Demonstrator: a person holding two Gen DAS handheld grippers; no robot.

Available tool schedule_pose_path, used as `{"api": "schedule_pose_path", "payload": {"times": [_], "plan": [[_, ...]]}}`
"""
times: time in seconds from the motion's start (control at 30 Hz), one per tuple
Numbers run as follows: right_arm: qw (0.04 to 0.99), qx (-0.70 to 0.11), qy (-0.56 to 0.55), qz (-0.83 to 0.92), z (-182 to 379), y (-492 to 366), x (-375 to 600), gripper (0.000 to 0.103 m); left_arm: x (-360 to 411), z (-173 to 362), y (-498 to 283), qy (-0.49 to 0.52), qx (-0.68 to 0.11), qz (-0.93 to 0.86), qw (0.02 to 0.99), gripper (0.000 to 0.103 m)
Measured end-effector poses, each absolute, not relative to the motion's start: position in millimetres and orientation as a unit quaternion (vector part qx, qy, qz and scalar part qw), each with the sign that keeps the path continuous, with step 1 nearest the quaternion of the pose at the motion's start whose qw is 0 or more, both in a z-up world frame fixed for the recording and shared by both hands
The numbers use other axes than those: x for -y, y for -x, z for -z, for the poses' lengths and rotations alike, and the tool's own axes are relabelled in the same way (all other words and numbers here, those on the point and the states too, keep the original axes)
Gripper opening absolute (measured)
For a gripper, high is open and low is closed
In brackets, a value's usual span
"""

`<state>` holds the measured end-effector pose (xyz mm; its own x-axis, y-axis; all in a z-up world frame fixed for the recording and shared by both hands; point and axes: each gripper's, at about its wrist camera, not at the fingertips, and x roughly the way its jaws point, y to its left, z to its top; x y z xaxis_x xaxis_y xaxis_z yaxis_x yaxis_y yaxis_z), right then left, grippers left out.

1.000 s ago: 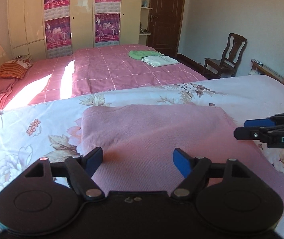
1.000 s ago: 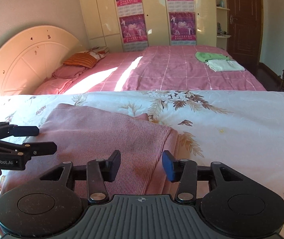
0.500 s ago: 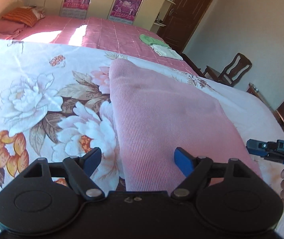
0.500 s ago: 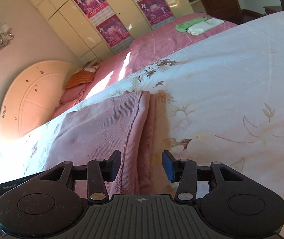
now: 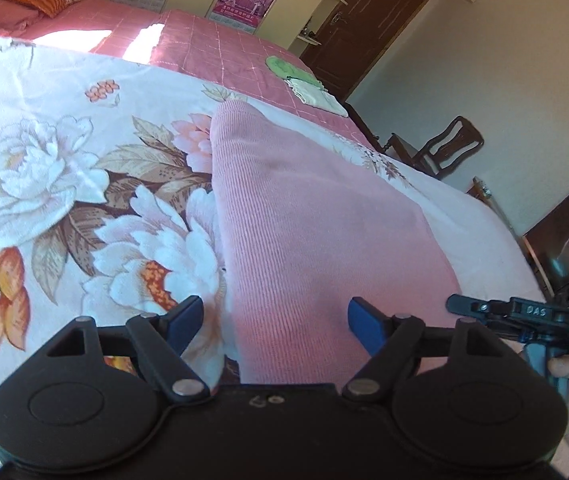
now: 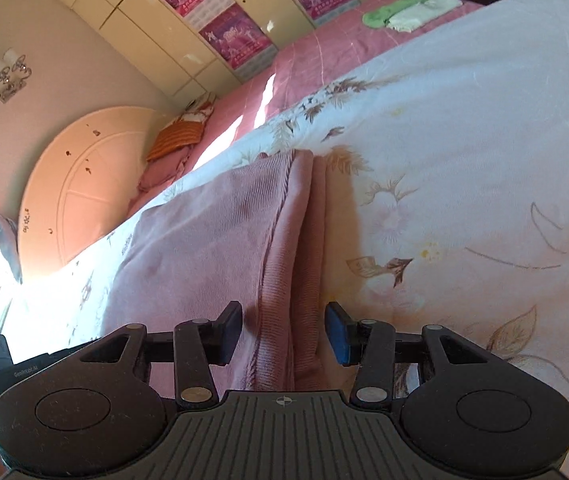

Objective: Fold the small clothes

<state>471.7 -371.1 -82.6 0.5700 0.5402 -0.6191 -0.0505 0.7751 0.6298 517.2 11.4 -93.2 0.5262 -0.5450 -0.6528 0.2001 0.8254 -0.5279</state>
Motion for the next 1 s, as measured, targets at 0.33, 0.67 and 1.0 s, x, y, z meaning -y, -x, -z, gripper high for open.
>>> {"api": "schedule_pose_path", "payload": {"times": [0.33, 0.67, 1.0], "plan": [[0.833, -0.421, -0.288, -0.213, 85, -477, 391, 0.045, -18, 109, -529, 0.244, -0.451, 0.262, 0.818, 0.077], [0.797, -0.427, -0.344, -0.255, 97, -485, 371, 0.045, -5, 106, -539, 0.23, -0.448, 0.255, 0.825, 0.074], [0.87, -0.427, -0.148, -0.196, 69, -479, 302, 0.024, 38, 85, -537, 0.099, -0.443, 0.225, 0.862, 0.042]]}}
